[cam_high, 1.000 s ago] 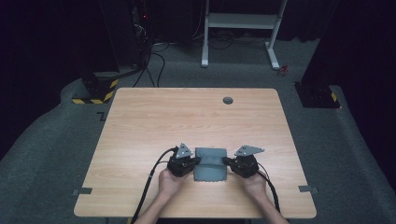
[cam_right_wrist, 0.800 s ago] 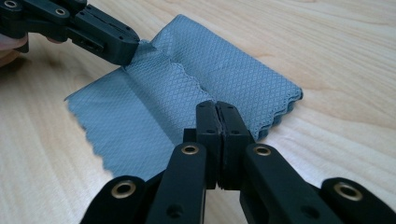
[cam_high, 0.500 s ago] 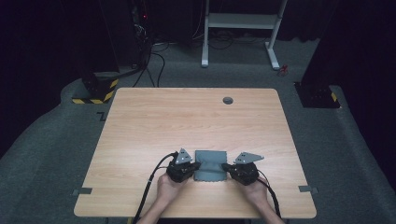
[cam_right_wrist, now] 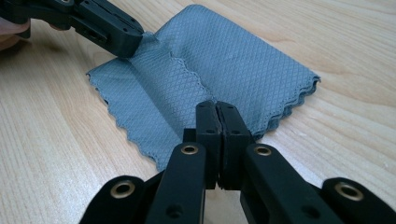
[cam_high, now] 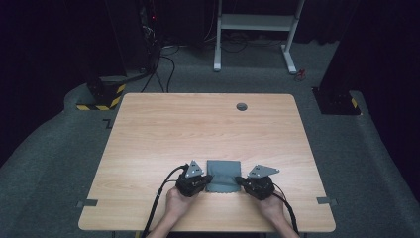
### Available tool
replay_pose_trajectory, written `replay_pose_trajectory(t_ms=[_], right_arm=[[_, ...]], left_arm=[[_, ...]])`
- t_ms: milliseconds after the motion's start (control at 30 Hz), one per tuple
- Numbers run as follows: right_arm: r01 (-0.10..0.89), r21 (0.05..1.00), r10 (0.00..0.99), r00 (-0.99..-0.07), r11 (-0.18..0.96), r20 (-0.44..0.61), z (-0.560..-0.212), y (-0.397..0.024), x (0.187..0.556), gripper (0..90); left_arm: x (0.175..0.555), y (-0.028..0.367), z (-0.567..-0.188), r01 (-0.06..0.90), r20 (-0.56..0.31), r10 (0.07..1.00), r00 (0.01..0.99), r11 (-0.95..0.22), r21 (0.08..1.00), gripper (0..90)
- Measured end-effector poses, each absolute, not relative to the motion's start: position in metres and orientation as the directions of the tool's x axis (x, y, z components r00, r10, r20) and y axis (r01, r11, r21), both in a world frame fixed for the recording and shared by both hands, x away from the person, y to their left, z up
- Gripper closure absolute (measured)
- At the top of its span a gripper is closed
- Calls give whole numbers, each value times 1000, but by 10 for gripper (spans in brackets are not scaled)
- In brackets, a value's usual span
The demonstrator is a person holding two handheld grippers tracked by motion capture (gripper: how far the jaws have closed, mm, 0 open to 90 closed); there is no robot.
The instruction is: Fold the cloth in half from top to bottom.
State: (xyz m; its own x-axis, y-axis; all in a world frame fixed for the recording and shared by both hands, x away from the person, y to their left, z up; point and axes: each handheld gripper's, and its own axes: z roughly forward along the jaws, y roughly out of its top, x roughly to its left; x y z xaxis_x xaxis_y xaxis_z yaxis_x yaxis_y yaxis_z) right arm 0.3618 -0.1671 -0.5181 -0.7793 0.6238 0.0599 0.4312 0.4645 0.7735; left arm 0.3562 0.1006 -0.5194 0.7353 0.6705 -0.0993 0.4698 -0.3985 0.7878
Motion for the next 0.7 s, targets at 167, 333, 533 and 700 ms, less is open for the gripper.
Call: replay_pose_trajectory(t_ms=[167, 333, 533, 700], right_arm=[[432, 775, 624, -779, 461, 63, -520, -168, 361, 883], [429, 777, 622, -780, 461, 62, -520, -168, 360, 881], [432, 779, 624, -779, 455, 68, -521, -170, 358, 864], [440, 788, 625, -775, 431, 91, -519, -176, 354, 807]], left_arm=[[352, 101, -521, 470, -91, 669, 738, -412, 780, 874], [349, 103, -521, 473, -96, 667, 739, -412, 779, 869], [345, 103, -523, 475, -103, 659, 745, -415, 776, 846], [343, 106, -519, 478, -134, 653, 745, -384, 790, 752]])
